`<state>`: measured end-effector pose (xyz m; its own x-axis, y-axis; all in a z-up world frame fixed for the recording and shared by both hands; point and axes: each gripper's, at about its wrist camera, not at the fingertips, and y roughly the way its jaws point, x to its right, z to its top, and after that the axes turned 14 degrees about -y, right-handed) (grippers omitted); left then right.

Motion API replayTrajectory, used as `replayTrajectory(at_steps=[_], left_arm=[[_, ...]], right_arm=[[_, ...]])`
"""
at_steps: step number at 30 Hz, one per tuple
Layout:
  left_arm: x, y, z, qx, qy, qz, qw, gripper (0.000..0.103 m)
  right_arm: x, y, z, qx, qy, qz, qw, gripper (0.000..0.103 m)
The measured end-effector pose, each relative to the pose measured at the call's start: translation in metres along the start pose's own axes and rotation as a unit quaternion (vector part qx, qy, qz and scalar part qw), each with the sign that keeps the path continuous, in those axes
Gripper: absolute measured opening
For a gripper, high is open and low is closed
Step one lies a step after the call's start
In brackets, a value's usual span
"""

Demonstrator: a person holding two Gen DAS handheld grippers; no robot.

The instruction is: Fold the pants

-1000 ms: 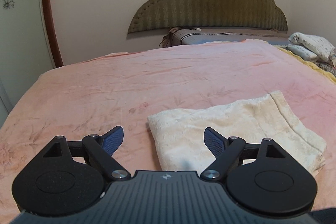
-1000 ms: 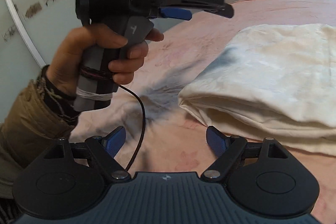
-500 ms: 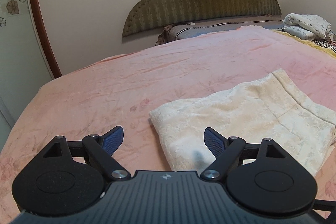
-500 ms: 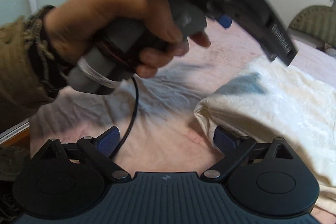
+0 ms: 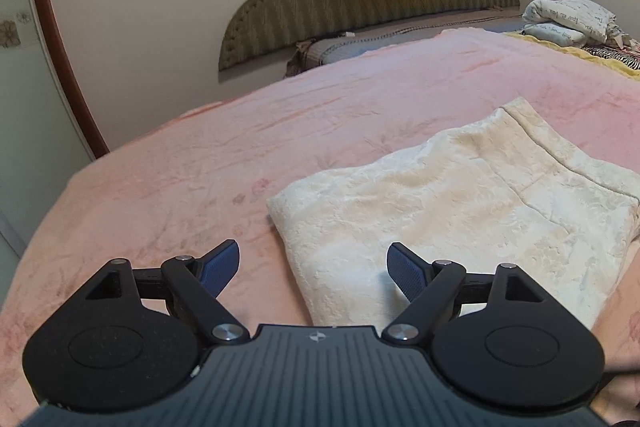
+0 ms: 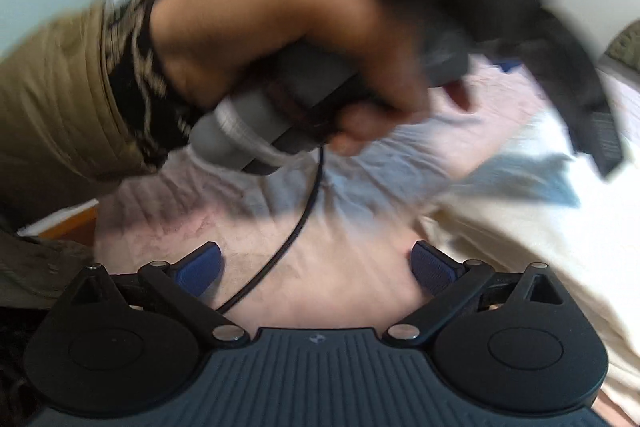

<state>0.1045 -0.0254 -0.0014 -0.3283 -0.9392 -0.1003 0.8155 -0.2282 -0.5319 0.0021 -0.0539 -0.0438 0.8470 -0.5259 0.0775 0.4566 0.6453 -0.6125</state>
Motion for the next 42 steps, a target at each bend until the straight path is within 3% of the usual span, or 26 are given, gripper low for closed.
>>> replayTrajectory(at_steps=[4, 6, 8, 10, 12, 16, 18, 21, 24, 28, 30, 32, 38, 42], left_arm=[[-0.004, -0.005, 0.005, 0.022, -0.019, 0.004, 0.9996, 0.085], [0.001, -0.002, 0.004, 0.011, -0.026, 0.0, 0.9996, 0.084], [0.011, -0.001, -0.004, 0.007, -0.021, -0.005, 0.9997, 0.084], [0.024, -0.001, -0.018, 0.005, 0.003, -0.005, 1.0, 0.084], [0.036, -0.003, -0.036, 0.01, 0.039, -0.001, 0.9992, 0.083], [0.04, -0.008, -0.052, 0.04, 0.067, 0.004, 0.997, 0.084], [0.036, -0.009, -0.04, 0.04, 0.053, 0.001, 0.9978, 0.083], [0.035, -0.014, -0.021, 0.073, 0.023, -0.01, 0.997, 0.085], [0.041, -0.008, -0.009, 0.061, 0.001, -0.042, 0.9973, 0.089], [0.057, 0.025, -0.02, -0.024, 0.005, -0.068, 0.9974, 0.089], [0.057, 0.034, -0.03, -0.03, -0.015, -0.068, 0.9971, 0.091], [0.055, 0.035, -0.03, -0.033, -0.023, -0.07, 0.9967, 0.093], [0.057, 0.037, -0.028, -0.032, -0.028, -0.046, 0.998, 0.099], [0.058, 0.033, -0.031, -0.027, -0.033, -0.035, 0.9985, 0.1]], right_arm=[[0.029, -0.077, -0.015, 0.058, 0.024, -0.016, 0.998, 0.102], [0.058, -0.116, -0.029, 0.096, 0.077, -0.071, 0.99, 0.102], [0.089, -0.14, -0.048, 0.122, 0.146, -0.137, 0.972, 0.102], [0.114, -0.146, -0.064, 0.105, 0.205, -0.203, 0.952, 0.102], [0.121, -0.136, -0.079, 0.067, 0.214, -0.232, 0.947, 0.102], [0.097, -0.104, -0.101, -0.051, 0.134, -0.235, 0.961, 0.102], [0.096, -0.107, -0.103, -0.069, 0.124, -0.246, 0.959, 0.101], [0.11, -0.132, -0.095, 0.012, 0.153, -0.247, 0.957, 0.101], [0.135, -0.145, -0.081, 0.062, 0.157, -0.257, 0.952, 0.102], [0.155, -0.108, -0.07, 0.03, 0.138, -0.251, 0.958, 0.102], [0.165, -0.086, -0.079, -0.006, 0.147, -0.224, 0.963, 0.102], [0.169, -0.069, -0.092, -0.04, 0.14, -0.232, 0.962, 0.102], [0.157, -0.079, -0.112, 0.016, 0.15, -0.248, 0.957, 0.103], [0.157, -0.079, -0.112, 0.022, 0.15, -0.252, 0.956, 0.103]])
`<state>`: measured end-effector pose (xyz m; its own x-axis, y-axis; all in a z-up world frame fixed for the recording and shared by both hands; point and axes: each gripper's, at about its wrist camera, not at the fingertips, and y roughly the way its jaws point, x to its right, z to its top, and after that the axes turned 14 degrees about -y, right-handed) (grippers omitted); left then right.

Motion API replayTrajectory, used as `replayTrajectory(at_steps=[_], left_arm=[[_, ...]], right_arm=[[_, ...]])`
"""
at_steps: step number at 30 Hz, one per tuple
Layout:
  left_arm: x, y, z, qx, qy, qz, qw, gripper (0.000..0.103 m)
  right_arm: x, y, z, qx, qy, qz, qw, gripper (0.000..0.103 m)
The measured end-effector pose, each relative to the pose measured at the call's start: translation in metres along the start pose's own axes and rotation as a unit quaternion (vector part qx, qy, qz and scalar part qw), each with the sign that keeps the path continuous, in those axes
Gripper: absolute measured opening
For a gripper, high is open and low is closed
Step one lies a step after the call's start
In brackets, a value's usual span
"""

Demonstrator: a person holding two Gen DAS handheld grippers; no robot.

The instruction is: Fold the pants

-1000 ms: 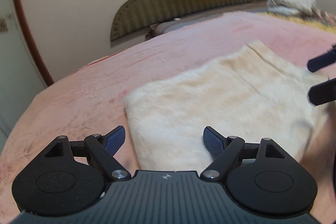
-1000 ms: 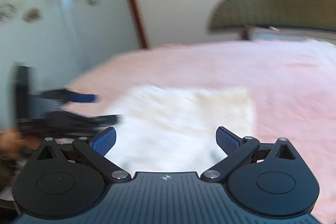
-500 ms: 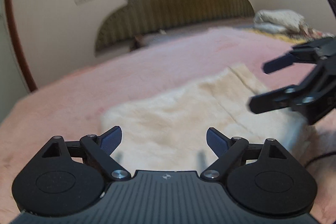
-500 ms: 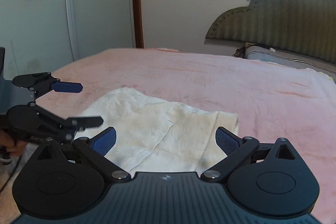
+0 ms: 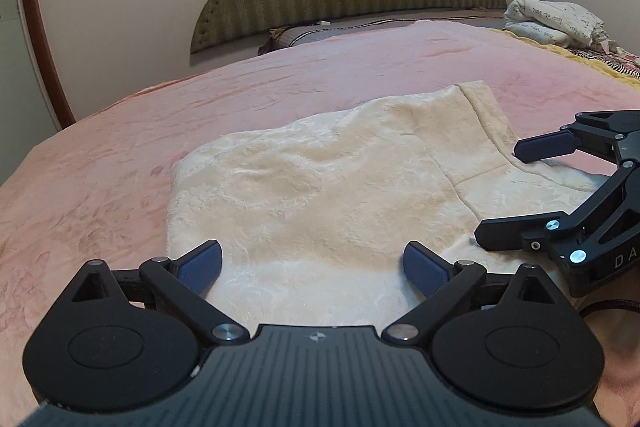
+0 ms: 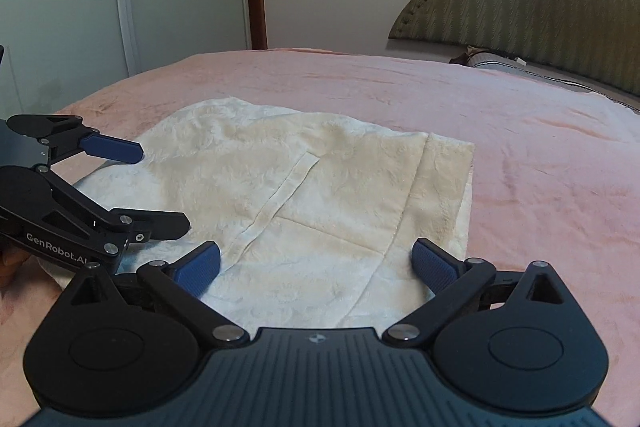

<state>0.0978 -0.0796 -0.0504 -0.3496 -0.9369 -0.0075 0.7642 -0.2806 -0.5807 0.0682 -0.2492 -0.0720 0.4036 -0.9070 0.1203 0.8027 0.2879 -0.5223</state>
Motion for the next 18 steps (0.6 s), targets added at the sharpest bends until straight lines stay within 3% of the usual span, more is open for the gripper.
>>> replayTrajectory(at_steps=[14, 18], left_arm=[[-0.007, -0.014, 0.005, 0.013, -0.008, 0.019, 0.9997, 0.099], [-0.049, -0.031, 0.015, 0.018, -0.067, 0.011, 0.9976, 0.099]], right_arm=[[0.003, -0.004, -0.001, 0.006, 0.005, 0.004, 1.0, 0.103], [0.023, -0.018, -0.005, 0.029, 0.051, 0.019, 0.998, 0.103]])
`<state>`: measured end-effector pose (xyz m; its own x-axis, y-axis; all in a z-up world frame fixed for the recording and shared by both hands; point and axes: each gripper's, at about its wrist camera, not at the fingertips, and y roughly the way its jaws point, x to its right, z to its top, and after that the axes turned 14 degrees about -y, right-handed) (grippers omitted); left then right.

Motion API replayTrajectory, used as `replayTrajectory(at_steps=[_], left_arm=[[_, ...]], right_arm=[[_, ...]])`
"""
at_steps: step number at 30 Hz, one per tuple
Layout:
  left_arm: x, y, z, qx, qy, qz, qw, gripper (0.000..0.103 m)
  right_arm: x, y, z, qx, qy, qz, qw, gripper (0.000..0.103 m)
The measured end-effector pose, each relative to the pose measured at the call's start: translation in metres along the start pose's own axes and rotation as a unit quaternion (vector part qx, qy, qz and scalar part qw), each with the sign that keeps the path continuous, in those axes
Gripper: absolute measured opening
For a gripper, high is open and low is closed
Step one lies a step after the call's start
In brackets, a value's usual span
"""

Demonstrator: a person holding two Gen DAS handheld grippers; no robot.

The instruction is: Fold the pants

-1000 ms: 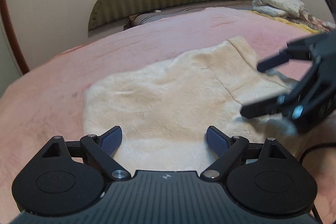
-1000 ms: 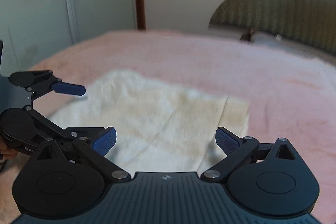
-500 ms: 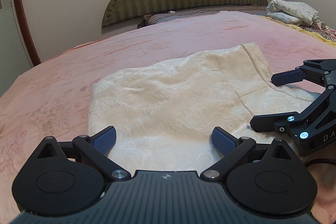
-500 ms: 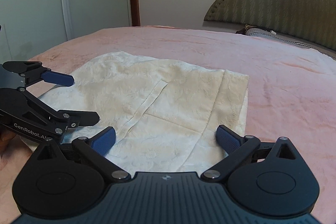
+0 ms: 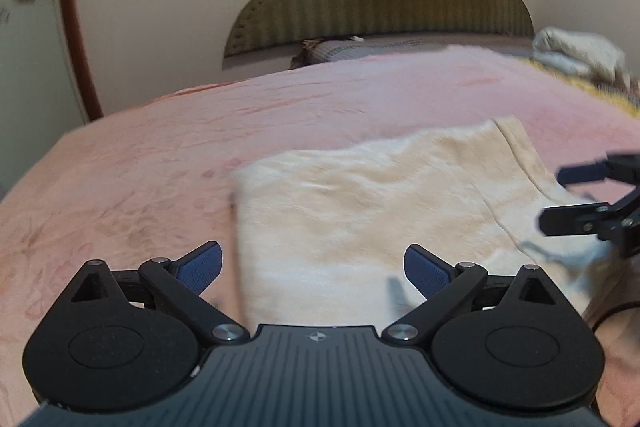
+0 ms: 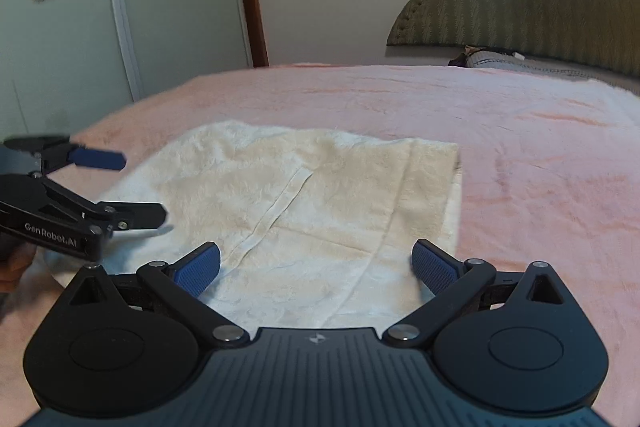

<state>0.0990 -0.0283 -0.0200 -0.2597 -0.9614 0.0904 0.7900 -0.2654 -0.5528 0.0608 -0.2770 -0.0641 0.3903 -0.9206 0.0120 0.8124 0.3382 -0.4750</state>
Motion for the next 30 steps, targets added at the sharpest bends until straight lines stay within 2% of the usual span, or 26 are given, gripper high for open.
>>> replayTrajectory(at_steps=[2, 3, 4, 6, 8, 10, 11, 13, 15, 17, 19, 21, 23, 24, 25, 26, 27, 30], left_arm=[[-0.03, 0.002, 0.011, -0.034, -0.058, -0.03, 0.9973, 0.098], [-0.045, 0.005, 0.014, -0.056, -0.089, -0.053, 0.993, 0.097], [-0.059, 0.011, 0.017, -0.081, -0.127, -0.079, 0.9853, 0.097], [-0.083, 0.026, 0.019, -0.146, -0.202, -0.139, 0.9584, 0.097], [-0.097, 0.043, 0.015, -0.194, -0.253, -0.197, 0.9271, 0.098], [-0.103, 0.05, 0.015, -0.197, -0.268, -0.225, 0.9157, 0.098], [-0.104, 0.054, 0.016, -0.203, -0.273, -0.241, 0.909, 0.098], [-0.107, 0.064, 0.015, -0.22, -0.296, -0.278, 0.8872, 0.1], [-0.107, 0.07, 0.016, -0.222, -0.308, -0.293, 0.8777, 0.101], [-0.102, 0.074, 0.016, -0.221, -0.307, -0.303, 0.8746, 0.101], [-0.094, 0.076, 0.016, -0.213, -0.302, -0.304, 0.8781, 0.101], [-0.081, 0.076, 0.017, -0.203, -0.275, -0.299, 0.891, 0.1], [-0.072, 0.074, 0.017, -0.192, -0.25, -0.285, 0.9051, 0.096], [-0.068, 0.072, 0.017, -0.188, -0.235, -0.274, 0.9133, 0.087], [-0.067, 0.069, 0.017, -0.185, -0.222, -0.258, 0.9219, 0.07], [-0.067, 0.067, 0.017, -0.183, -0.21, -0.239, 0.9301, 0.059], [-0.069, 0.066, 0.018, -0.185, -0.206, -0.223, 0.9347, 0.044], [-0.077, 0.065, 0.019, -0.185, -0.232, -0.226, 0.9279, 0.03]], right_arm=[[0.022, -0.007, -0.001, -0.006, 0.039, -0.004, 0.999, 0.103], [0.034, -0.008, -0.003, -0.015, 0.062, -0.002, 0.998, 0.103], [0.047, -0.008, -0.005, -0.022, 0.088, 0.003, 0.996, 0.103], [0.071, -0.003, -0.01, -0.036, 0.142, 0.043, 0.988, 0.103], [0.087, 0.001, -0.013, -0.025, 0.178, 0.099, 0.979, 0.103], [0.099, 0.013, -0.016, -0.022, 0.214, 0.185, 0.959, 0.103], [0.101, 0.019, -0.016, -0.025, 0.219, 0.213, 0.952, 0.103], [0.104, 0.032, -0.013, -0.039, 0.208, 0.241, 0.947, 0.103], [0.11, 0.042, -0.007, -0.045, 0.21, 0.271, 0.938, 0.103], [0.113, 0.054, -0.002, -0.05, 0.214, 0.29, 0.931, 0.103], [0.11, 0.064, 0.004, -0.052, 0.207, 0.299, 0.93, 0.103], [0.104, 0.075, 0.011, -0.052, 0.195, 0.301, 0.932, 0.103], [0.096, 0.082, 0.017, -0.05, 0.179, 0.297, 0.937, 0.098], [0.093, 0.085, 0.019, -0.052, 0.173, 0.29, 0.94, 0.078], [0.091, 0.086, 0.018, -0.061, 0.172, 0.274, 0.944, 0.05], [0.092, 0.087, 0.017, -0.07, 0.175, 0.257, 0.948, 0.044], [0.094, 0.087, 0.015, -0.07, 0.18, 0.256, 0.947, 0.039], [0.089, 0.08, 0.013, -0.064, 0.184, 0.248, 0.949, 0.031]])
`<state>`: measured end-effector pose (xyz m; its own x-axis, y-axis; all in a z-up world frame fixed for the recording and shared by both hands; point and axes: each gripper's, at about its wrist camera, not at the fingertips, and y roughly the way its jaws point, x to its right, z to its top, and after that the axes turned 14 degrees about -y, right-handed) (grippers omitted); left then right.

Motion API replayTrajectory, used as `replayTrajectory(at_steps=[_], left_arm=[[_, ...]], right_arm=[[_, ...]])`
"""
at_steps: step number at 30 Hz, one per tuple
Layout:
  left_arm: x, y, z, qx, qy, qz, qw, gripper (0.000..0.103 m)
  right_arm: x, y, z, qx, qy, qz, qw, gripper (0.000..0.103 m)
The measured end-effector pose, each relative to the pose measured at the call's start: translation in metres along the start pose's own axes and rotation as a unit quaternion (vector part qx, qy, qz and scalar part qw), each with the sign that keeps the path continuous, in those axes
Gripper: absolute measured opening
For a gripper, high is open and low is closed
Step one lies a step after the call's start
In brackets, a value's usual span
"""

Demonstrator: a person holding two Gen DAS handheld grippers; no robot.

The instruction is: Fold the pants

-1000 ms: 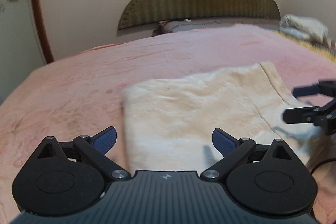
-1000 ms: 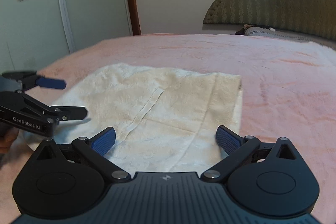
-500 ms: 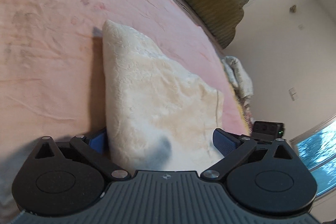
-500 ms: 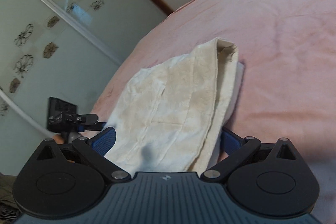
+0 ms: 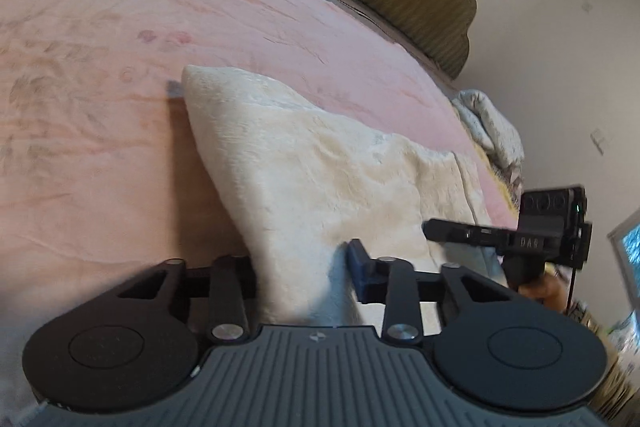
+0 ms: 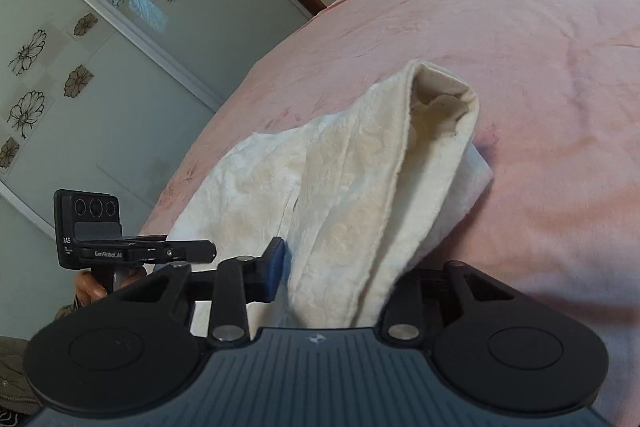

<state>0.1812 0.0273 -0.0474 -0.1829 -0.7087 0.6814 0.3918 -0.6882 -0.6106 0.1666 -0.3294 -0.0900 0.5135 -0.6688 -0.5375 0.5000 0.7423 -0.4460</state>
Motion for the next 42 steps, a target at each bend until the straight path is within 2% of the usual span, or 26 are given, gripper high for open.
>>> replayTrajectory(at_steps=[5, 8, 10, 12, 18, 23, 26, 27, 28, 29, 31, 35, 38, 39, 40, 42], left_arm=[[0.012, -0.018, -0.005, 0.047, 0.044, 0.0, 0.998, 0.016], [0.02, -0.033, 0.001, 0.076, 0.058, 0.003, 0.9954, 0.015], [0.027, -0.044, 0.008, 0.115, 0.085, 0.014, 0.9896, 0.015], [0.029, -0.053, 0.021, 0.135, 0.094, 0.023, 0.9861, 0.015], [0.028, -0.049, 0.068, 0.16, 0.113, 0.083, 0.9771, 0.016], [0.005, -0.02, 0.091, 0.136, 0.092, 0.131, 0.9777, 0.018], [-0.009, -0.013, 0.094, 0.131, 0.081, 0.145, 0.9774, 0.027], [-0.011, -0.013, 0.094, 0.13, 0.079, 0.146, 0.9775, 0.033], [-0.013, -0.015, 0.094, 0.13, 0.079, 0.148, 0.9772, 0.044], [-0.013, -0.017, 0.095, 0.131, 0.079, 0.152, 0.9765, 0.046], [-0.014, -0.025, 0.092, 0.134, 0.082, 0.166, 0.9735, 0.058], [-0.006, -0.048, 0.076, 0.179, 0.1, 0.216, 0.9547, 0.061], [0.002, -0.068, 0.059, 0.193, 0.109, 0.219, 0.9504, 0.061], [0.005, -0.072, 0.052, 0.193, 0.117, 0.221, 0.9489, 0.061], [0.008, -0.072, 0.044, 0.189, 0.128, 0.228, 0.9466, 0.062], [0.01, -0.07, 0.028, 0.184, 0.15, 0.25, 0.9386, 0.064]], right_arm=[[-0.027, -0.01, 0.005, 0.022, -0.037, -0.023, 0.999, 0.024], [-0.044, -0.016, 0.017, 0.036, -0.069, -0.022, 0.997, 0.024], [-0.054, -0.014, 0.029, 0.04, -0.091, -0.022, 0.995, 0.024], [-0.06, -0.008, 0.044, 0.046, -0.108, -0.014, 0.993, 0.024], [-0.055, 0.042, 0.095, 0.052, -0.12, -0.012, 0.991, 0.024], [-0.022, 0.092, 0.11, 0.021, -0.086, -0.037, 0.995, 0.024], [-0.008, 0.11, 0.107, -0.008, -0.072, -0.067, 0.995, 0.033], [-0.004, 0.112, 0.103, -0.012, -0.065, -0.073, 0.995, 0.039], [0.0, 0.11, 0.1, -0.012, -0.058, -0.074, 0.996, 0.043], [0.004, 0.107, 0.097, -0.009, -0.05, -0.074, 0.996, 0.045], [0.009, 0.096, 0.089, -0.004, -0.041, -0.071, 0.997, 0.051], [0.002, 0.064, 0.078, -0.002, -0.052, -0.116, 0.992, 0.058], [-0.022, 0.034, 0.068, 0.023, -0.077, -0.189, 0.979, 0.061], [-0.037, 0.027, 0.064, 0.03, -0.099, -0.201, 0.974, 0.061], [-0.05, 0.023, 0.06, 0.035, -0.12, -0.196, 0.973, 0.061], [-0.075, 0.022, 0.051, 0.042, -0.151, -0.155, 0.975, 0.061]])
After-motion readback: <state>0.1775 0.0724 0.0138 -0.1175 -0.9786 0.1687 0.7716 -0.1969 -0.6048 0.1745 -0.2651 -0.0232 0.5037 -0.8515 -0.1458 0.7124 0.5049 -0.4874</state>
